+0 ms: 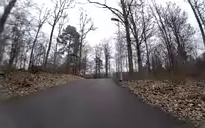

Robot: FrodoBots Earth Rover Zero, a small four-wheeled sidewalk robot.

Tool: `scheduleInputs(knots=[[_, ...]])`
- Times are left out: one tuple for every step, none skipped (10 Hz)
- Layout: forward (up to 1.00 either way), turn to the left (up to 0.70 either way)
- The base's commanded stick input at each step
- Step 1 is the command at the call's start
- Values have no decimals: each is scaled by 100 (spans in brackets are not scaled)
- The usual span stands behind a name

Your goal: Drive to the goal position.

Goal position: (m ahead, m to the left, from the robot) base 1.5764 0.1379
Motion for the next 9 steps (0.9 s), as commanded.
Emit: scheduleInputs(knots=[[100,40],[100,40],[100,32],[100,19],[100,6],[100,0],[100,0],[100,0],[100,0]])
